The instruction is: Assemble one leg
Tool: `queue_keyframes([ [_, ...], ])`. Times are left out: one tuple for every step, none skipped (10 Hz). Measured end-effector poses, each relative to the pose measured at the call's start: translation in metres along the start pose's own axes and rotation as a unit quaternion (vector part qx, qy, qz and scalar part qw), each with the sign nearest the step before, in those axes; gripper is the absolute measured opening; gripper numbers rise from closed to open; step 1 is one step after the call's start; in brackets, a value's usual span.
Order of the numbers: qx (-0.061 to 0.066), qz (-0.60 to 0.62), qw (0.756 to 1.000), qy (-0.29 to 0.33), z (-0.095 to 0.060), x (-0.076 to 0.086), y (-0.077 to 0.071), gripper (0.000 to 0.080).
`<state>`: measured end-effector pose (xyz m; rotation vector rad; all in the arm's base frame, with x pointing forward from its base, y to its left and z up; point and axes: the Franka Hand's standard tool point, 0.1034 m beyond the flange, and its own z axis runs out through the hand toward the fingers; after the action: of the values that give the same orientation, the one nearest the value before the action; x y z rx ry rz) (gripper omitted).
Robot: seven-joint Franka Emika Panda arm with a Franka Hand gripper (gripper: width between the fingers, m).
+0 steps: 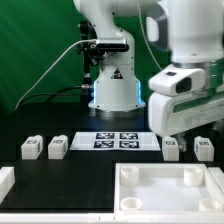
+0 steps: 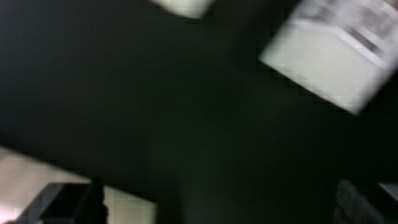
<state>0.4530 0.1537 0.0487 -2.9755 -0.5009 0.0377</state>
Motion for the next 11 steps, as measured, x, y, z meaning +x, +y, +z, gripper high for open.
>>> queue_keyframes([
  [0.002, 0.060, 0.998, 0.000, 0.000, 0.000, -0.001, 0.0649],
  [0.005, 0.110, 0.994, -0.001, 0.001, -0.001, -0.004, 0.0649],
  [0.016, 0.193, 0.981, -0.008, 0.008, -0.005, -0.009, 0.0649],
  [0.019, 0.207, 0.978, -0.020, 0.013, -0.008, -0.018, 0.0649],
  [0.018, 0.200, 0.979, -0.025, 0.017, -0.012, -0.027, 0.0649],
  [0.017, 0.196, 0.979, -0.044, 0.020, -0.019, -0.033, 0.0649],
  [0.019, 0.197, 0.976, -0.095, 0.021, -0.027, -0.035, 0.0649],
  [0.025, 0.181, 0.974, -0.132, 0.020, -0.027, -0.035, 0.0649],
  [0.034, 0.164, 0.972, -0.165, 0.019, -0.030, -0.031, 0.0649],
  [0.042, 0.165, 0.962, -0.215, 0.019, -0.034, -0.032, 0.0649],
  [0.048, 0.166, 0.955, -0.242, 0.020, -0.031, -0.032, 0.0649],
])
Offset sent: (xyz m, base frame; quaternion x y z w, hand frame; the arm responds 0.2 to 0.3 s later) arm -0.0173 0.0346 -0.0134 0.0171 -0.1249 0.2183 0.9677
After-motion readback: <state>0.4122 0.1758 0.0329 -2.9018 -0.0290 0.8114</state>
